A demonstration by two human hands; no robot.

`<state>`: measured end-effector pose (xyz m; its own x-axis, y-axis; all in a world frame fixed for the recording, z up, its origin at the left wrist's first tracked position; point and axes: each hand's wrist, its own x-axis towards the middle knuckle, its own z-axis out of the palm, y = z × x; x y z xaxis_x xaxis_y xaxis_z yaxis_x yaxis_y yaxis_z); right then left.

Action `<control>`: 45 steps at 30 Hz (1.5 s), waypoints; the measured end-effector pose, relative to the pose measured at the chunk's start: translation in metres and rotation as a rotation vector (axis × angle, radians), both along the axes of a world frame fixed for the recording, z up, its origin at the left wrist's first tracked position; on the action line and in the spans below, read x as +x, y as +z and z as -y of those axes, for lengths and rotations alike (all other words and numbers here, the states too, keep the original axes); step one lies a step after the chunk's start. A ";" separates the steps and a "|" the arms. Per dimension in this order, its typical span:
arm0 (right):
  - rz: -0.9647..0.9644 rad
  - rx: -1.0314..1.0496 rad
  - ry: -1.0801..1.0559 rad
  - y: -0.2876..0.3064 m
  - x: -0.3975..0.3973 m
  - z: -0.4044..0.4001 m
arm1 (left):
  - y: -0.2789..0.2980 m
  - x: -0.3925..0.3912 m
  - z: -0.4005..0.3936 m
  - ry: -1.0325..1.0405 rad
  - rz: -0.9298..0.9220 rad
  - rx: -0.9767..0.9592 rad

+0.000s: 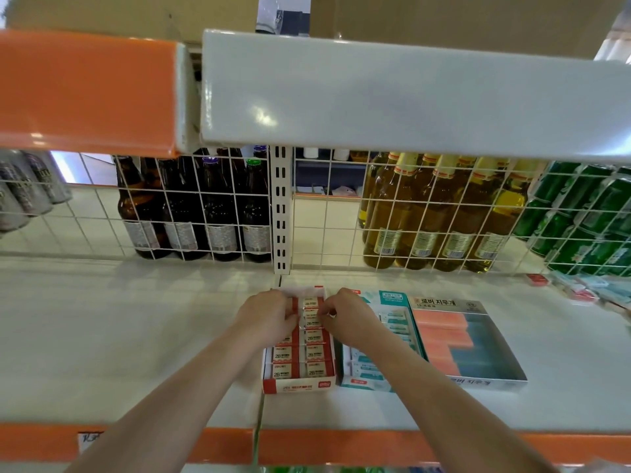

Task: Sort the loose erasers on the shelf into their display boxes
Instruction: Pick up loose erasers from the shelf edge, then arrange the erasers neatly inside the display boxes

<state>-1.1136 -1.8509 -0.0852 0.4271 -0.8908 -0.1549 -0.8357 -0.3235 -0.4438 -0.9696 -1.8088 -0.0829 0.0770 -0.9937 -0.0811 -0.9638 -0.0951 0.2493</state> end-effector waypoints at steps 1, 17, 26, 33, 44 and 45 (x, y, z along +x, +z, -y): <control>0.000 -0.002 0.004 0.000 -0.001 0.000 | 0.000 0.000 0.000 0.012 -0.008 0.009; 0.053 -0.104 -0.175 0.014 -0.135 0.003 | 0.025 -0.105 0.005 -0.181 -0.231 -0.089; -0.024 -0.092 -0.367 0.011 -0.278 0.004 | 0.024 -0.231 0.033 -0.398 -0.122 -0.029; -0.008 -0.102 -0.476 0.005 -0.373 0.004 | 0.016 -0.317 0.056 -0.483 -0.135 -0.015; -0.058 -0.128 -0.624 -0.004 -0.484 0.018 | -0.011 -0.422 0.089 -0.555 -0.092 0.036; -0.061 -0.140 -0.641 -0.004 -0.493 0.020 | -0.014 -0.429 0.092 -0.563 -0.078 0.035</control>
